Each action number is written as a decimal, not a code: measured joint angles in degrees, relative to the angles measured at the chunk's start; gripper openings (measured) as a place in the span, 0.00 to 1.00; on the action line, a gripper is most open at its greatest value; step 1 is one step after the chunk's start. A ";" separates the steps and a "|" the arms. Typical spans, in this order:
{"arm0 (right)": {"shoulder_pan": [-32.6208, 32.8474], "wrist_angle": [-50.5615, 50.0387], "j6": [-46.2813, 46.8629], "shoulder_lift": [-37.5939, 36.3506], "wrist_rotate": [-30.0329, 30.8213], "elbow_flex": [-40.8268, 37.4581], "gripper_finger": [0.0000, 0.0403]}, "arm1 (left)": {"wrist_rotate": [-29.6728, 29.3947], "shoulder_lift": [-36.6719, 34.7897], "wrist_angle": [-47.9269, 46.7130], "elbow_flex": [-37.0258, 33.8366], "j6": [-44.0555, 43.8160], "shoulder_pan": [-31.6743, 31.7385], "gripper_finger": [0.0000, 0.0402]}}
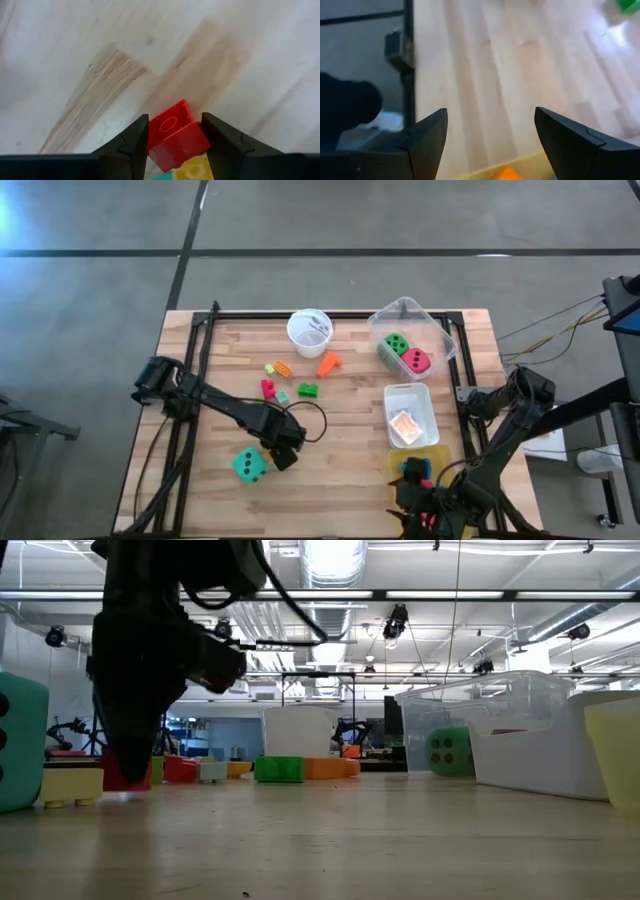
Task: Pick & Place Toys
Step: Put the red game piece into the yellow bin
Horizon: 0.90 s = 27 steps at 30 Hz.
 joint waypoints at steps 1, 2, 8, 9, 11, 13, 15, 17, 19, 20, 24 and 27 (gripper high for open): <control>-0.22 0.03 -0.52 0.05 0.99 -0.05 0.72 | 0.00 -0.30 0.46 0.21 0.04 0.00 0.38; -0.41 -0.04 -1.17 0.12 2.12 -0.09 0.72 | 0.00 -0.77 1.28 0.48 0.13 0.00 0.38; -0.95 1.92 -6.61 0.54 14.94 -0.29 0.72 | -0.02 -4.99 12.92 1.27 3.01 -0.11 0.38; -0.95 3.14 -8.80 0.54 17.88 -0.31 0.72 | -0.01 -5.76 15.95 1.26 3.66 -0.17 0.38; -0.93 6.22 -13.59 0.54 23.29 -0.31 0.72 | -0.02 -7.11 21.80 1.28 5.32 -0.31 0.38; -0.93 10.23 -19.38 0.54 27.81 -0.35 0.72 | -0.02 -8.36 28.09 1.28 7.07 -0.56 0.38; -0.97 15.37 -25.41 0.54 31.16 -0.43 0.72 | -0.02 -9.41 33.57 1.28 8.97 -0.71 0.38; -1.19 21.00 -31.31 0.52 33.60 -0.64 0.72 | 0.00 -10.01 39.85 1.28 11.11 -0.91 0.38; -1.84 26.68 -37.04 0.54 34.02 -0.97 0.72 | 0.00 -10.18 45.82 1.29 13.28 -1.07 0.38; -2.26 29.19 -39.59 0.54 34.07 -1.13 0.72 | 0.02 -10.18 48.94 1.30 14.23 -1.16 0.38; -4.37 34.16 -45.08 0.52 34.58 -1.32 0.72 | 0.60 -10.18 57.89 1.35 16.25 -1.18 0.38; -5.53 34.54 -46.82 0.52 37.45 -1.38 0.72 | 1.47 -10.18 60.35 1.52 17.95 -1.41 0.38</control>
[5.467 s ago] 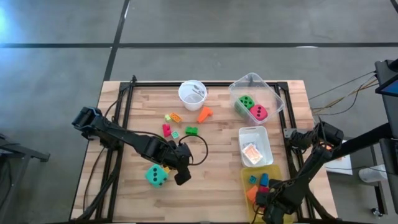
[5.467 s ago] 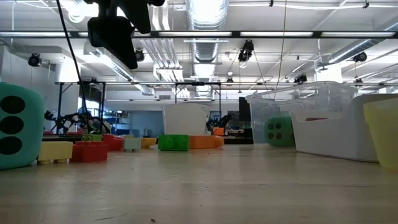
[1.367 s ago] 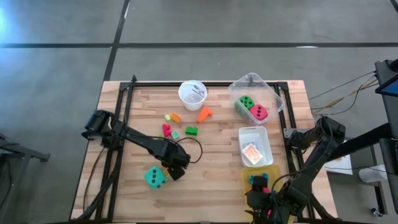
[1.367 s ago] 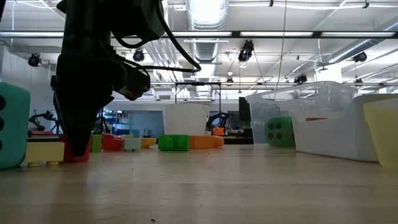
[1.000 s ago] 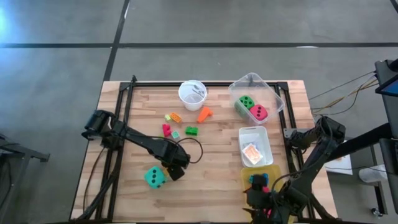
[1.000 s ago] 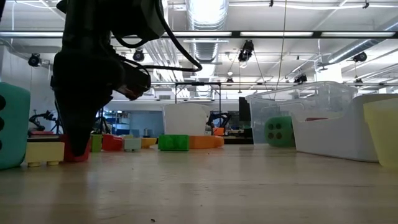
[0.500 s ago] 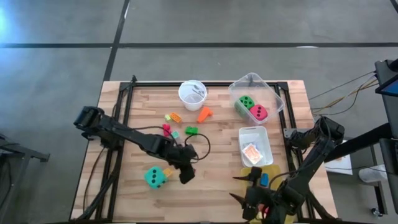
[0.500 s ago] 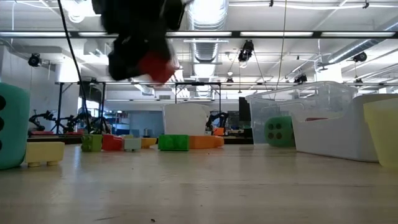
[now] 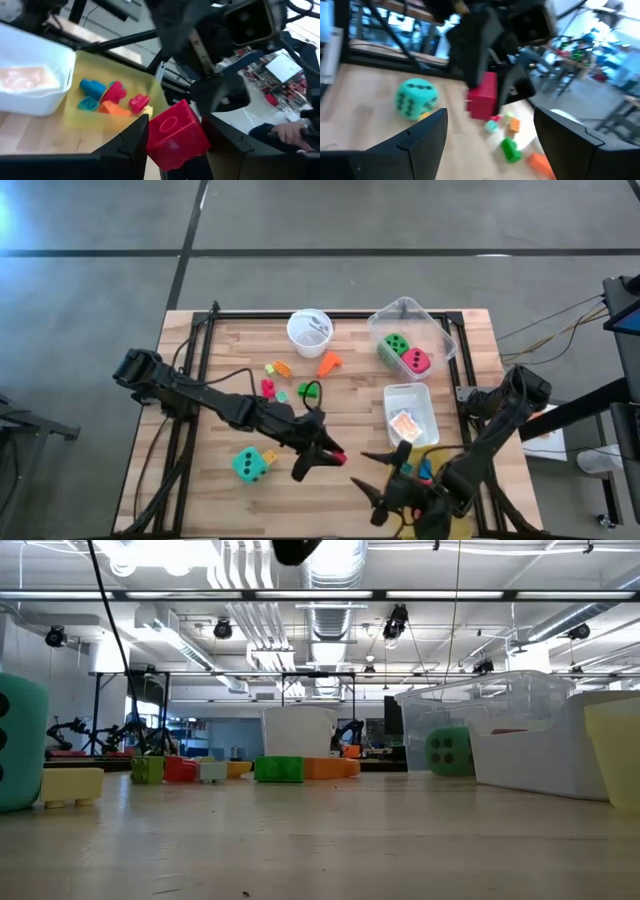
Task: Pick & Place Toys
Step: Put the red game piece into the yellow bin
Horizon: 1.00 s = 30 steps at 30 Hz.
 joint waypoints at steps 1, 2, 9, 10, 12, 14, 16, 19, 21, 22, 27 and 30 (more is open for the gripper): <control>-0.28 0.11 -0.53 0.02 0.72 0.00 0.72 | 0.01 0.01 0.69 0.07 0.62 -0.16 0.38; -0.68 0.17 -0.92 0.01 0.85 0.00 0.72 | 0.03 0.01 1.55 0.10 1.13 -0.28 0.38; -2.96 4.30 -5.55 0.00 -2.80 0.00 0.72 | -0.03 0.06 2.76 0.10 2.77 -0.38 0.38; -3.19 5.25 -6.50 0.00 -2.93 0.00 0.72 | -0.03 0.06 2.93 0.10 2.96 -0.38 0.38; -3.58 7.06 -8.44 -0.03 -3.33 0.00 0.72 | -0.03 0.06 3.43 0.10 3.12 -0.42 0.38; -3.84 8.68 -10.18 -0.07 -4.85 0.00 0.72 | -0.03 0.06 4.05 0.10 3.39 -0.42 0.38; -4.19 10.04 -11.46 -0.07 -6.72 0.00 0.72 | -0.03 0.06 4.48 0.13 3.82 -0.40 0.38; -4.96 10.71 -12.17 -0.07 -8.19 0.00 0.72 | -0.04 0.06 5.28 0.14 4.01 -0.40 0.38; -5.48 11.50 -12.89 -0.07 -8.57 0.00 0.72 | -0.04 0.06 5.44 0.14 4.04 -0.40 0.38; -5.76 12.14 -13.34 -0.07 -8.57 0.00 0.72 | -0.04 0.06 5.48 0.14 4.04 -0.40 0.38; -6.37 13.77 -15.69 -0.07 -8.60 0.00 0.69 | -0.24 0.08 5.76 0.14 4.14 -0.40 0.38; -6.37 14.05 -15.82 -0.07 -8.57 0.00 0.59 | -0.23 0.10 6.65 0.14 4.15 -0.40 0.38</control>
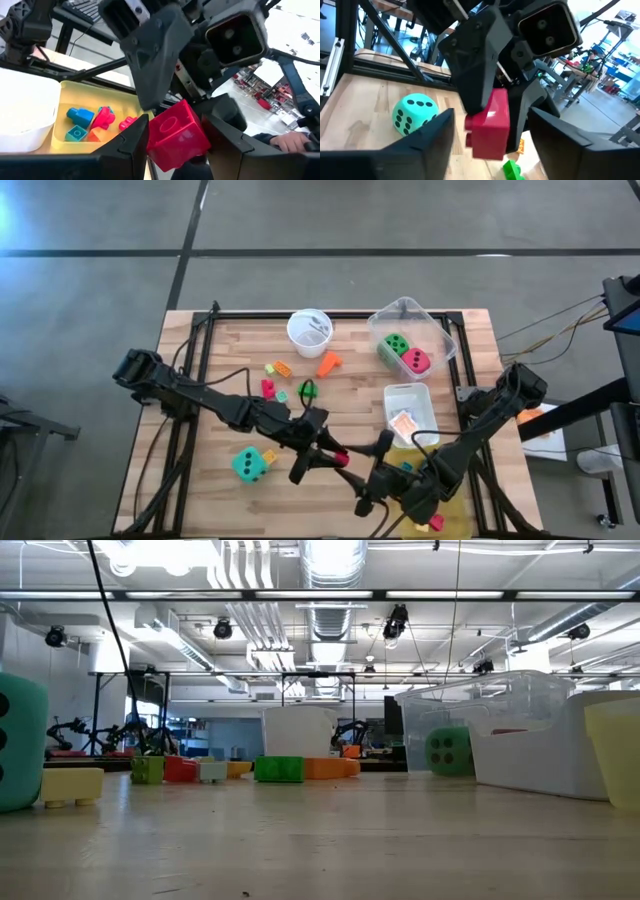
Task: Pick & Place Toys
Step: Put the red game piece into the yellow bin
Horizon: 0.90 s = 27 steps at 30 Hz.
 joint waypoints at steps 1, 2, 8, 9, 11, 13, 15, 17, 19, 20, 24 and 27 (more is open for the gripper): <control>0.00 0.03 -0.14 0.00 0.00 0.00 0.55 | 0.00 0.00 0.18 0.00 0.02 0.00 0.38; 0.01 0.16 -0.28 0.00 0.00 0.00 0.50 | 0.00 0.00 0.16 0.00 0.00 0.00 0.38; 0.00 0.35 -0.44 0.00 -0.15 0.00 0.22 | -0.05 0.00 0.38 0.00 0.47 0.04 0.38; 0.02 0.35 -0.51 0.00 -0.20 0.00 0.21 | -0.02 0.00 0.47 0.00 0.47 0.04 0.38; 0.02 0.35 -0.48 0.01 -0.24 0.00 0.21 | -0.02 0.00 0.34 0.00 0.46 0.04 0.38; 0.02 0.37 -0.46 0.02 -0.45 0.00 0.21 | -0.02 0.00 0.38 0.00 0.39 0.02 0.38; 0.02 0.36 -0.52 0.02 -0.54 0.00 0.21 | -0.03 0.00 0.32 0.00 0.06 0.02 0.44; 0.00 0.42 -0.39 0.02 -2.07 0.00 0.21 | 0.04 0.00 0.31 0.00 -0.08 0.02 0.53; -0.02 0.48 -0.18 0.02 -3.43 0.00 0.21 | 0.04 0.00 0.34 0.00 -0.17 0.02 0.63; -0.02 0.48 -0.18 0.04 -3.61 0.00 0.21 | 0.05 0.00 0.31 0.00 -0.17 0.00 0.67; 0.35 0.36 1.07 0.04 -3.61 0.00 0.21 | 0.26 0.00 -0.32 0.00 -1.42 0.00 0.80; 1.42 -0.35 2.10 0.04 -4.03 0.00 0.21 | 0.67 0.00 -0.56 0.00 -1.70 -0.02 0.86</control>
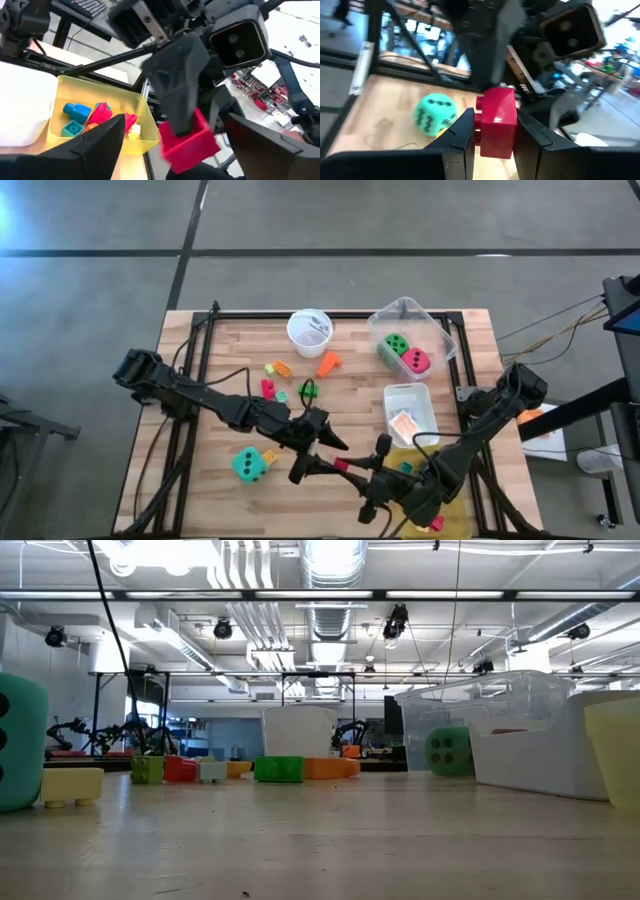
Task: Pick & Place Toys
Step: Put the red game piece into the yellow bin
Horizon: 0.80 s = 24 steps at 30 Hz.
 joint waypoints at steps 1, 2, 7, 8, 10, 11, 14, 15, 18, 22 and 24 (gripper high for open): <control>0.62 -0.42 0.14 -0.02 -0.61 0.00 0.21 | 0.01 -0.04 -0.70 0.00 -0.01 0.00 0.88; 1.26 -1.02 0.49 -0.08 -0.83 0.00 0.21 | 0.01 -0.22 -1.79 0.00 -0.03 0.00 0.89; 4.06 -10.10 10.39 -1.40 -2.28 0.00 0.21 | -0.20 -1.57 -10.01 0.00 -0.19 0.06 0.90; 4.43 -13.07 13.71 -2.02 -4.07 0.00 0.21 | -1.12 -2.10 -12.68 0.00 -0.19 0.07 0.90; 4.91 -19.30 21.59 -3.20 -9.00 0.00 0.21 | -3.75 -2.96 -17.68 -0.02 -0.17 0.11 0.90; 4.89 -22.38 26.16 -3.89 -11.79 0.00 0.21 | -5.25 -3.40 -20.74 -0.02 -0.21 0.11 0.90; 4.88 -33.29 41.07 -6.16 -20.69 0.00 0.21 | -9.27 -4.38 -27.54 -0.03 -2.32 0.16 0.90; 4.86 -37.13 46.33 -6.94 -23.80 0.00 0.21 | -10.10 -4.66 -29.43 -0.04 -3.11 0.25 0.90; 4.70 -48.27 60.58 -8.52 -31.12 0.00 0.21 | -11.09 -5.27 -34.36 -0.04 -5.18 0.46 0.90; 4.72 -61.58 74.85 -9.86 -41.08 0.00 0.21 | -11.25 -5.35 -37.90 -0.04 -6.05 0.70 0.90; 4.74 -67.54 79.09 -9.94 -45.49 0.02 0.21 | -11.32 -5.35 -38.82 -0.04 -6.08 0.70 0.90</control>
